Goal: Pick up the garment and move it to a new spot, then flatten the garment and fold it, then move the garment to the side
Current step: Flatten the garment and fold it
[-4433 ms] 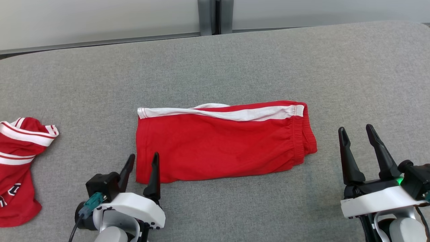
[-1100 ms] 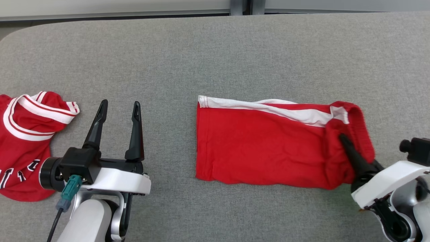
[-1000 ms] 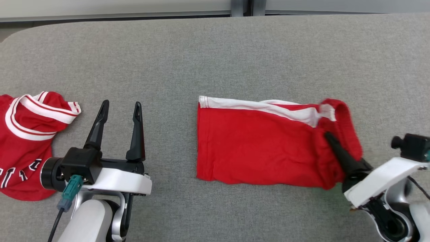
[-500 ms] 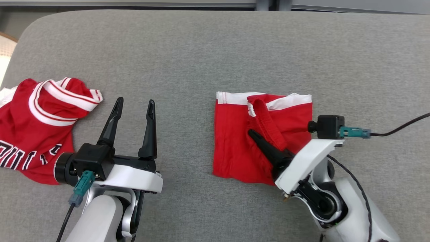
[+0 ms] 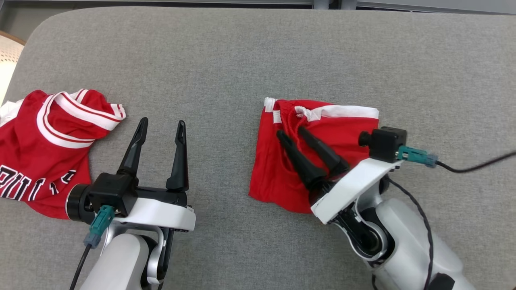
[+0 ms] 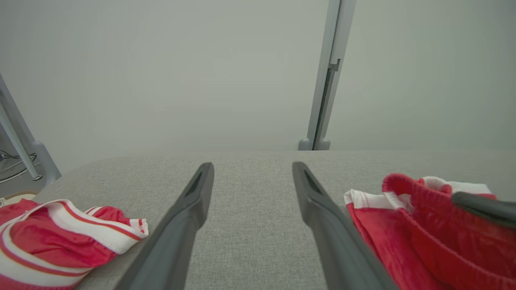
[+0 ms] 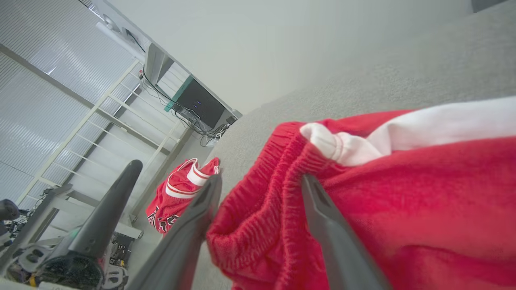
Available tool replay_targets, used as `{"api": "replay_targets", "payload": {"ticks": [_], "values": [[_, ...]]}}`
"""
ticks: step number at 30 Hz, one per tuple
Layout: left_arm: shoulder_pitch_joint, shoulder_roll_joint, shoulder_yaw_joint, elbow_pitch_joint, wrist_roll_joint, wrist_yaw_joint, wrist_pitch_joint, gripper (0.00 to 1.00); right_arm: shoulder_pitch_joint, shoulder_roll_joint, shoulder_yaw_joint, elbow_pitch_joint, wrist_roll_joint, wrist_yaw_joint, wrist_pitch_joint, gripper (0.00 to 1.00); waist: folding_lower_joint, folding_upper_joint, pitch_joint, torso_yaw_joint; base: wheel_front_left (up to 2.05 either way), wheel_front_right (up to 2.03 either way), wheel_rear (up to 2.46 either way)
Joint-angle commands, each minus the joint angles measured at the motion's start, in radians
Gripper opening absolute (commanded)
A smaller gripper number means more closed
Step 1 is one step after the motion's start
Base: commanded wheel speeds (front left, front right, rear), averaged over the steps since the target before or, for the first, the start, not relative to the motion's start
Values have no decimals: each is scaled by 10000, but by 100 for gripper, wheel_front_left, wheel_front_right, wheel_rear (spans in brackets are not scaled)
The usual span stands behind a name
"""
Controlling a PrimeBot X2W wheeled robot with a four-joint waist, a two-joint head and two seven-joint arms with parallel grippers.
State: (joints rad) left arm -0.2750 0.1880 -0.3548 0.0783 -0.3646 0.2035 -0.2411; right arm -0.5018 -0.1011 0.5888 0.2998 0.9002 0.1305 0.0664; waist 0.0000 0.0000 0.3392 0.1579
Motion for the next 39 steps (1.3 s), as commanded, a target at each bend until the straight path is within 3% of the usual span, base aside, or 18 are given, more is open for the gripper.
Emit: {"api": "replay_targets", "payload": {"ticks": [1,7,12,18,27,39], "values": [[-171,48,42,13,-43,19,-38,100,-107,-169,28,-86,-138,3,-209,100,0,0,-15,-34,0,0,0],[-70,114,65,16,-40,79,-65,100,-94,-861,98,-566,-861,2,-1644,100,0,0,-149,-239,0,0,0],[147,225,99,-26,-68,177,7,100,421,-1664,-933,-986,-2054,2,-2581,100,0,0,-363,-458,0,0,0],[412,461,250,-141,-168,262,92,100,1570,-2046,-2836,-1552,-3307,2,-2742,100,0,0,-651,-780,0,0,0],[970,843,444,-440,-260,435,270,100,3525,-1733,-5208,-2748,-4908,2,-1939,100,0,0,-1201,-1213,0,0,0],[2032,1129,390,-659,-353,640,554,100,4933,-1209,-5514,-3778,-5716,2,-1016,100,0,0,-2280,-1427,0,0,0]]}}
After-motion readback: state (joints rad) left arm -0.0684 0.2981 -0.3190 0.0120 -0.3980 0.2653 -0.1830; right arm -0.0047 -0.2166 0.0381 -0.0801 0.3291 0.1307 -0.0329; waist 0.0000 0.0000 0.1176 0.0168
